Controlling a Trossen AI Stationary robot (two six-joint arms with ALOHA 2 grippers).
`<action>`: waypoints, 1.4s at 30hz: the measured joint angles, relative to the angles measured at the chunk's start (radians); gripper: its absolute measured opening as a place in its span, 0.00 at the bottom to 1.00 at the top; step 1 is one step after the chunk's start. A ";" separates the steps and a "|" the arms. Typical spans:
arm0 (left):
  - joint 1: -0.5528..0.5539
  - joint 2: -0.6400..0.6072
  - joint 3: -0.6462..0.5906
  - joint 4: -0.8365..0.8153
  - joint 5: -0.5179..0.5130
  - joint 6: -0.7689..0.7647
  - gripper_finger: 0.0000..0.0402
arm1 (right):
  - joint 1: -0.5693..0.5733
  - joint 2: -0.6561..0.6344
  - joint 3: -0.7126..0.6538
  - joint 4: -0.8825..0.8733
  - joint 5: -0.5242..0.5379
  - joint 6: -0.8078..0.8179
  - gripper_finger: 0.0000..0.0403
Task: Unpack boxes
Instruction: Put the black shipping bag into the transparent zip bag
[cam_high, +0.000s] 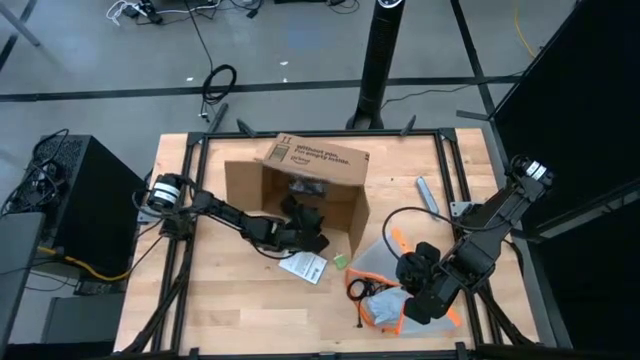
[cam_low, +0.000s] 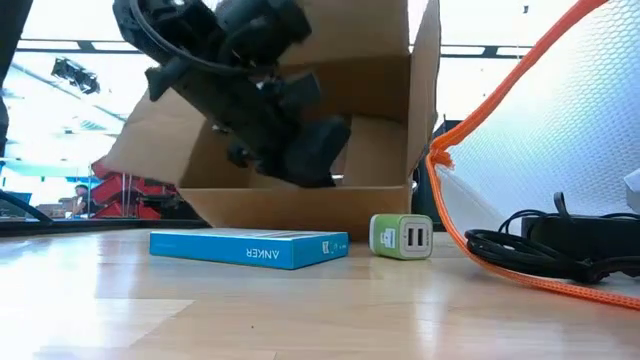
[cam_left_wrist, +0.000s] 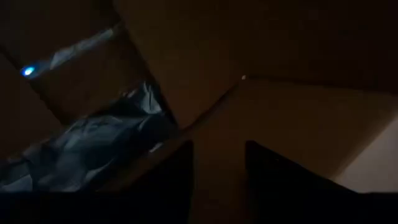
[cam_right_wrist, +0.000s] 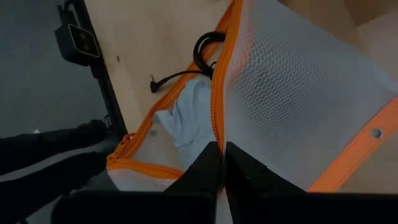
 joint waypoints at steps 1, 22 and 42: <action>0.004 -0.003 -0.004 0.023 0.012 0.042 0.41 | 0.000 0.000 0.000 -0.002 0.003 -0.002 0.00; 0.041 0.022 0.024 -0.008 -0.079 0.086 0.53 | -0.018 0.000 0.000 -0.020 0.044 -0.029 0.00; 0.272 0.190 0.009 0.217 0.057 -0.081 0.53 | -0.047 0.000 0.000 -0.027 0.044 -0.026 0.00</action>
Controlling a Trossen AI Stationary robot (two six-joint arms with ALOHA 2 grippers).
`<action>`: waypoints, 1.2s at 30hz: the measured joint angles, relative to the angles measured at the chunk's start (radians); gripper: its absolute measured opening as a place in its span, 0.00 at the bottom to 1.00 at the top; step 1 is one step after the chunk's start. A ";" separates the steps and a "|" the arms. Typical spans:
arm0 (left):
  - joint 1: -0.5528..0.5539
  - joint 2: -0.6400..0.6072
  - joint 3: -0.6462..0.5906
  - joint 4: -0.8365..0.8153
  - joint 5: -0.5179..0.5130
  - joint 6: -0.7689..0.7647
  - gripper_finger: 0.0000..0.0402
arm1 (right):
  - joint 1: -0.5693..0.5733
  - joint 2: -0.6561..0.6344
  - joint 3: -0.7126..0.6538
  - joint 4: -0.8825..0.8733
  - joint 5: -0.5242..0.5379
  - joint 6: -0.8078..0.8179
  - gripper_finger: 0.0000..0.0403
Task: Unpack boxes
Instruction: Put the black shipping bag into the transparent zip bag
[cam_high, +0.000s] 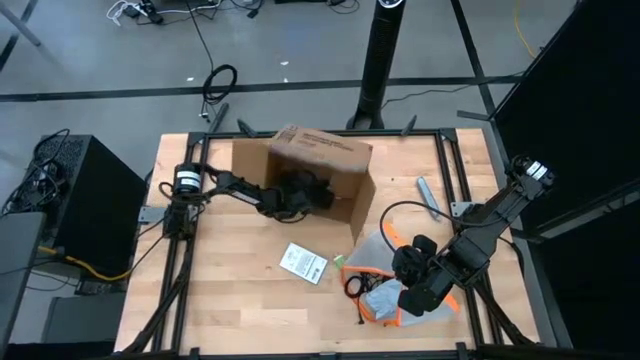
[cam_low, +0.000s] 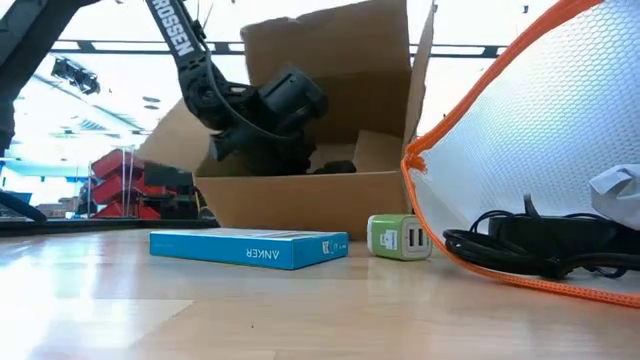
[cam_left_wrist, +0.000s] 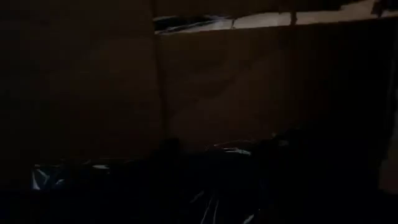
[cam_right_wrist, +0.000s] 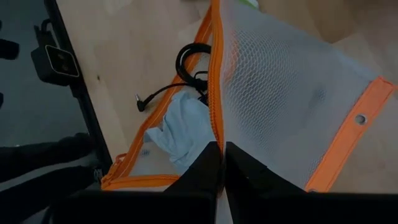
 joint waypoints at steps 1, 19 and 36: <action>0.003 0.000 0.000 0.001 0.008 0.024 0.53 | 0.000 0.000 0.000 0.000 -0.001 0.000 0.00; 0.002 -0.052 0.115 -0.226 0.303 0.663 0.53 | 0.004 0.000 -0.012 -0.057 -0.020 0.054 0.00; 0.077 -0.054 0.155 -0.429 0.472 0.302 0.10 | -0.013 -0.011 -0.067 0.059 -0.091 0.053 0.00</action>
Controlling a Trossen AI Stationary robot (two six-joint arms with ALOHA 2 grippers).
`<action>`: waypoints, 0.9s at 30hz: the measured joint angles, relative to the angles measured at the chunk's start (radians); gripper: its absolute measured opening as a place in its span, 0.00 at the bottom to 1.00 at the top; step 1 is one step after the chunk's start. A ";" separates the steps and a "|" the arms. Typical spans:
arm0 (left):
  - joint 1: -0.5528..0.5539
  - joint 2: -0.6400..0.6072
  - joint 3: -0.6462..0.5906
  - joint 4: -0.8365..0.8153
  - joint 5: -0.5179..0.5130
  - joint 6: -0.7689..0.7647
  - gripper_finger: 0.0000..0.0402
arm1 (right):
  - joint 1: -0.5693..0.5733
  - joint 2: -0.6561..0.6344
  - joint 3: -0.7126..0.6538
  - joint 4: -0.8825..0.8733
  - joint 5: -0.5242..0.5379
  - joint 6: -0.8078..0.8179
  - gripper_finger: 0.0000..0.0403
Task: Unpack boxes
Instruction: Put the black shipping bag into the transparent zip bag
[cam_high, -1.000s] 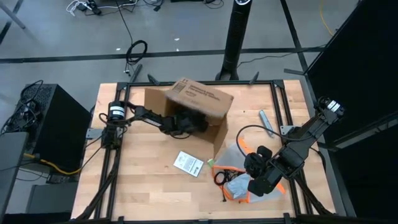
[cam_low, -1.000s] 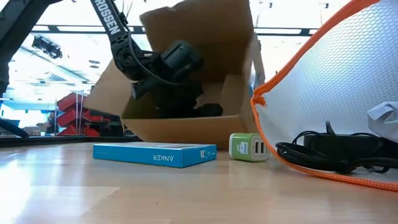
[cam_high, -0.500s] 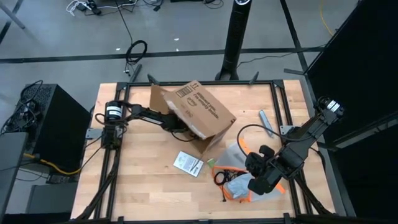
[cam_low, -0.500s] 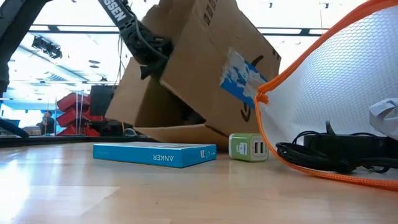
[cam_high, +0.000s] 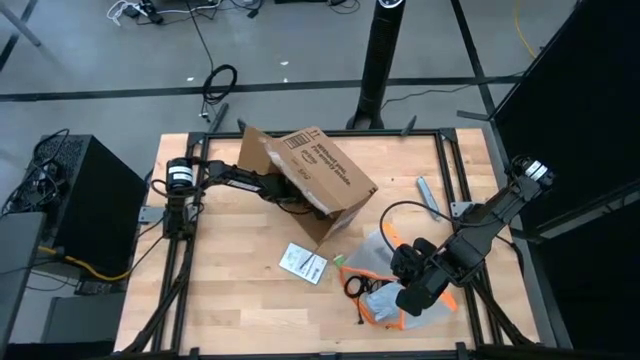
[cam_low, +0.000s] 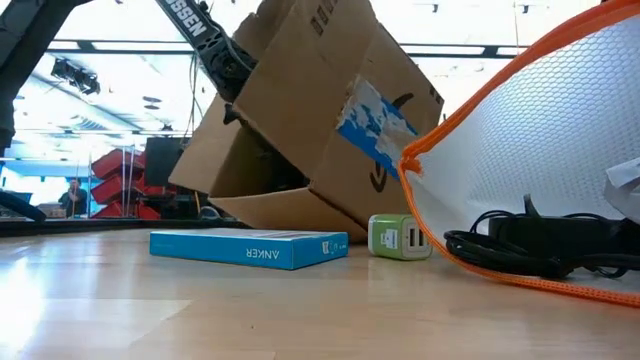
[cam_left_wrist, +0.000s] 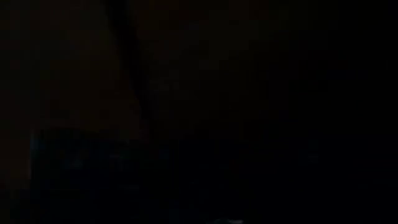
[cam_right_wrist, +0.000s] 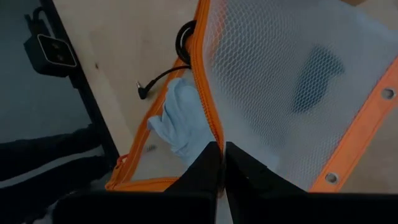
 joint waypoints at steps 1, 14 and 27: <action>-0.003 0.001 0.020 -0.036 -0.004 0.000 0.09 | 0.000 0.000 0.000 -0.001 -0.006 0.000 0.00; -0.035 0.015 0.279 -0.500 -0.050 0.005 0.00 | 0.005 -0.003 0.000 -0.010 -0.080 -0.003 0.00; -0.088 0.014 0.510 -0.805 -0.120 0.029 0.00 | 0.018 -0.007 0.000 -0.019 -0.081 -0.004 0.00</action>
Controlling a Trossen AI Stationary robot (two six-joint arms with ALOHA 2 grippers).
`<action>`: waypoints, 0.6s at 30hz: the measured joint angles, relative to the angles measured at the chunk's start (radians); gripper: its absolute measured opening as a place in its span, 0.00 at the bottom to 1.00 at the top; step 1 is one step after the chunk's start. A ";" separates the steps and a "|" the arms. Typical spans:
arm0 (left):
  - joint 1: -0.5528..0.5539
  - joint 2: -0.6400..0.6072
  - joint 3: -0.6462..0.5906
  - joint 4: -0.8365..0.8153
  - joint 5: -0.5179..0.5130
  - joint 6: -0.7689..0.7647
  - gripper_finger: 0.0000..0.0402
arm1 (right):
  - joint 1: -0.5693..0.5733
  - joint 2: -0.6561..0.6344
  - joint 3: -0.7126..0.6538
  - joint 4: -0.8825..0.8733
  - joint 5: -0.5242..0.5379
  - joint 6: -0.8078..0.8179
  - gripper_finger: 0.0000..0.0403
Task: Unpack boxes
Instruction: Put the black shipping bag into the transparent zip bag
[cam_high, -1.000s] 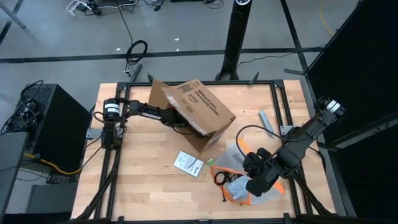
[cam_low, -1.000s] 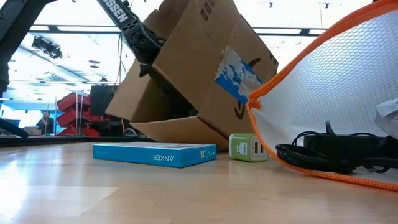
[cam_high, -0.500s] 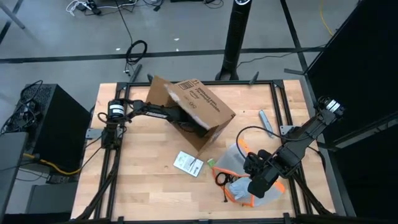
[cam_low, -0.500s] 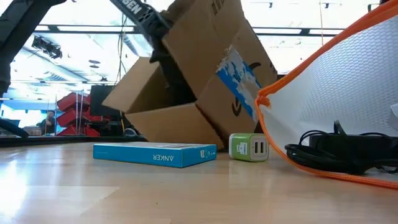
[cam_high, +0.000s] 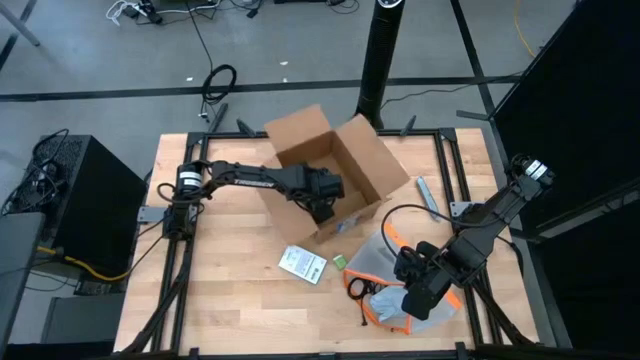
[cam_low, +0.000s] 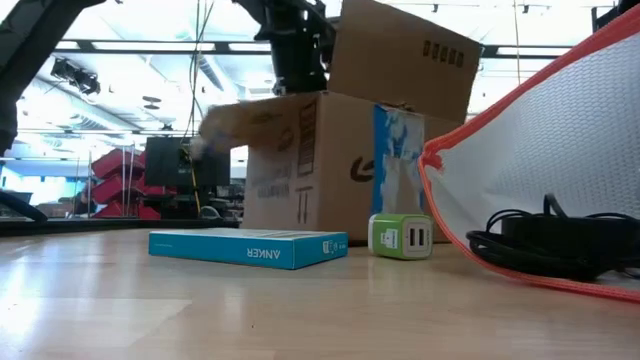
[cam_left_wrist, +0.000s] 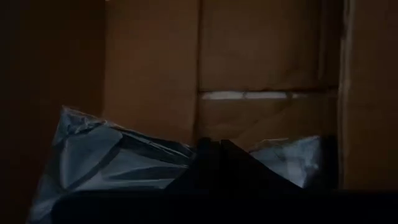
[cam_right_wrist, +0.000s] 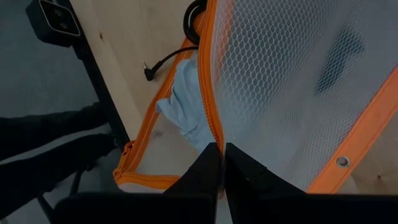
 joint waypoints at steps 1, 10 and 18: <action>-0.002 -0.001 0.015 -0.013 -0.003 -0.001 0.00 | 0.001 0.000 0.000 0.000 0.000 0.000 0.00; -0.066 -0.002 0.298 -0.221 -0.039 -0.025 0.00 | 0.018 -0.007 0.000 -0.014 0.008 -0.002 0.00; -0.128 -0.004 0.575 -0.427 -0.068 -0.052 0.00 | 0.032 -0.016 0.000 -0.034 0.015 -0.007 0.00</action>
